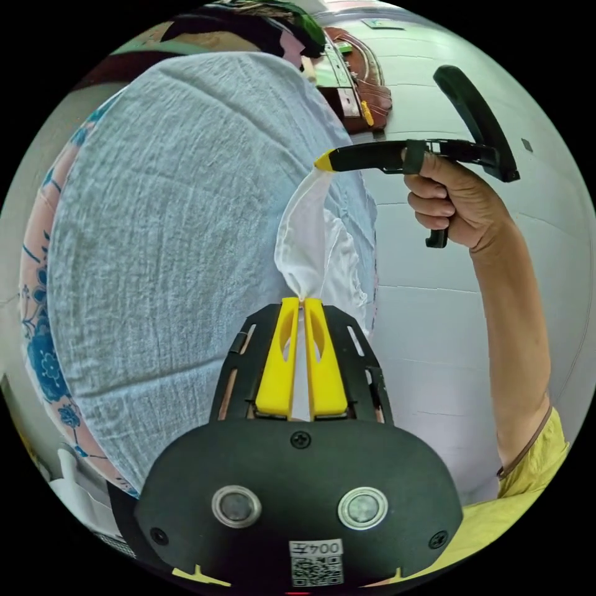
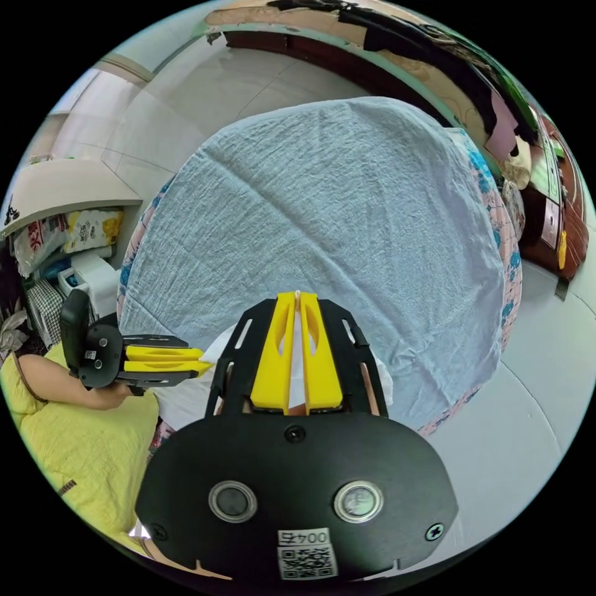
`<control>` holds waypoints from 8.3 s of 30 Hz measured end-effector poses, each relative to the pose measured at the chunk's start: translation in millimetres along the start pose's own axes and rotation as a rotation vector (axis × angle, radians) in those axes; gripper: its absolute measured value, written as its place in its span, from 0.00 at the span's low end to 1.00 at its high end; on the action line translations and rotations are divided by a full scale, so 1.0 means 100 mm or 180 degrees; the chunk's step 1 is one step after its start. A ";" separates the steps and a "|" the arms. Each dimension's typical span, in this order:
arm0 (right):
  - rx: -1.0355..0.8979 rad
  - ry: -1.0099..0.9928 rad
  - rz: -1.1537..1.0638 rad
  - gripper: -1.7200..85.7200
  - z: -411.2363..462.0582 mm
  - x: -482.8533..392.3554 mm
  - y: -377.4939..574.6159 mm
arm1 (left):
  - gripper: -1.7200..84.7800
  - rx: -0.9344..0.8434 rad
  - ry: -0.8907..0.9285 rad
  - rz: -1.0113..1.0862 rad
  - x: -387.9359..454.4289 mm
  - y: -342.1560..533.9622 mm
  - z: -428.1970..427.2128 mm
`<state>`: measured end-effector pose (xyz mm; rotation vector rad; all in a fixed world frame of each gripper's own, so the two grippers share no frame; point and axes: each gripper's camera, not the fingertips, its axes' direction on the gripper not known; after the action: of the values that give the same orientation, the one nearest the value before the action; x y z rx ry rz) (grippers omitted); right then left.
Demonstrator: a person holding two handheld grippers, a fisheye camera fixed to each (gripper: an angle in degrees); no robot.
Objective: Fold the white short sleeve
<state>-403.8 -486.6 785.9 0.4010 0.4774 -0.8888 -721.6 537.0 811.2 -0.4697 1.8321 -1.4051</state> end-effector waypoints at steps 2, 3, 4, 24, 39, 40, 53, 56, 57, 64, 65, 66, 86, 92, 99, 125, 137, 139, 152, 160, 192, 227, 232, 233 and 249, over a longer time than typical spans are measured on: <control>0.0259 -0.0140 0.0155 0.03 -0.10 0.17 0.34 | 0.04 0.0057 -0.0248 0.0373 0.30 0.23 0.07; 0.0327 -0.0173 0.0211 0.03 -0.13 0.22 0.43 | 0.04 0.0077 -0.0342 0.0488 0.39 0.29 0.10; 0.0488 -0.0239 0.0327 0.03 -0.17 0.33 0.64 | 0.04 0.0114 -0.0561 0.0741 0.57 0.43 0.17; 0.2678 -0.0810 0.2016 0.03 0.66 1.15 4.43 | 0.04 -0.0207 -0.2947 0.4347 2.41 3.24 2.77; 0.2144 -0.1086 0.2166 0.11 1.43 1.66 5.16 | 0.06 -0.1235 -0.3618 0.6264 2.32 4.51 4.35; 0.2133 -0.1107 0.2163 0.12 1.39 1.70 5.21 | 0.06 -0.1313 -0.3538 0.6250 2.36 4.52 4.36; 0.2973 -0.2154 0.2622 0.13 0.62 2.74 5.80 | 0.07 -0.0775 -0.2187 0.4517 2.59 3.74 3.94; 0.2701 -0.2199 0.2504 0.14 0.36 3.11 5.22 | 0.05 -0.0800 -0.2153 0.4312 2.46 3.46 4.16; 0.2590 -0.2165 0.2448 0.14 0.32 3.17 5.09 | 0.05 -0.0877 -0.2174 0.4315 2.42 3.43 4.22; 0.1448 -0.1921 0.2528 0.17 0.19 3.70 4.02 | 0.05 -0.0959 -0.2241 0.4376 2.17 3.27 4.32; 0.1302 -0.1898 0.2553 0.17 0.18 3.74 3.93 | 0.05 -0.0967 -0.2204 0.4344 2.16 3.21 4.31; 0.1236 -0.1892 0.2551 0.17 0.18 3.75 3.89 | 0.05 -0.0970 -0.2185 0.4330 2.15 3.18 4.30; 0.1471 -0.2082 0.2005 0.18 -0.17 4.06 3.88 | 0.06 -0.0895 -0.1958 0.4214 1.99 2.39 3.96; 0.1589 -0.2050 0.2325 0.14 0.05 3.69 4.89 | 0.09 -0.0854 -0.1953 0.4242 2.03 2.16 3.76; 0.1798 -0.2380 0.2962 0.13 0.64 3.13 5.72 | 0.10 -0.0710 -0.1829 0.4407 2.27 1.90 3.48; 0.2645 -0.0985 0.2342 0.11 -0.14 1.07 5.84 | 0.14 -0.0830 -0.1185 0.3513 2.85 -0.11 3.45; 0.2390 -0.0383 0.1666 0.11 -0.08 -0.20 4.99 | 0.10 -0.0913 -0.1502 0.3246 2.62 -0.74 3.80; 0.2401 -0.0494 0.1668 0.11 -0.11 -0.18 5.02 | 0.10 -0.0851 -0.1367 0.3213 2.68 -0.75 3.64; 0.2967 -0.1299 0.2282 0.13 -0.59 1.35 5.34 | 0.09 -0.0751 -0.1990 0.4167 2.41 0.97 2.56; 0.2387 -0.1211 0.2103 0.14 -0.82 2.22 4.43 | 0.09 -0.0739 -0.2238 0.4488 2.44 1.23 2.75; 0.2348 -0.1585 0.2361 0.13 -1.69 2.56 3.97 | 0.05 -0.0281 -0.1756 0.3844 2.77 0.91 2.12; 0.2227 -0.0540 0.3938 0.07 -2.59 0.06 7.27 | 0.03 -0.0912 -0.1667 0.3858 3.01 1.88 1.91; 0.1821 -0.0714 0.4087 0.07 -2.42 0.19 7.64 | 0.03 -0.0937 -0.1876 0.3819 2.96 2.10 1.83; 0.2037 -0.0811 0.4086 0.06 -2.46 0.18 7.75 | 0.03 -0.0920 -0.1890 0.3744 2.98 2.12 1.78; 0.1846 -0.1308 0.3444 0.06 -4.03 -1.45 8.11 | 0.03 -0.0453 -0.1954 0.2392 2.76 4.04 -0.47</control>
<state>84.3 276.9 642.7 0.8666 -0.4012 -0.0077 -869.9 509.2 343.4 -0.2017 1.3734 -0.5374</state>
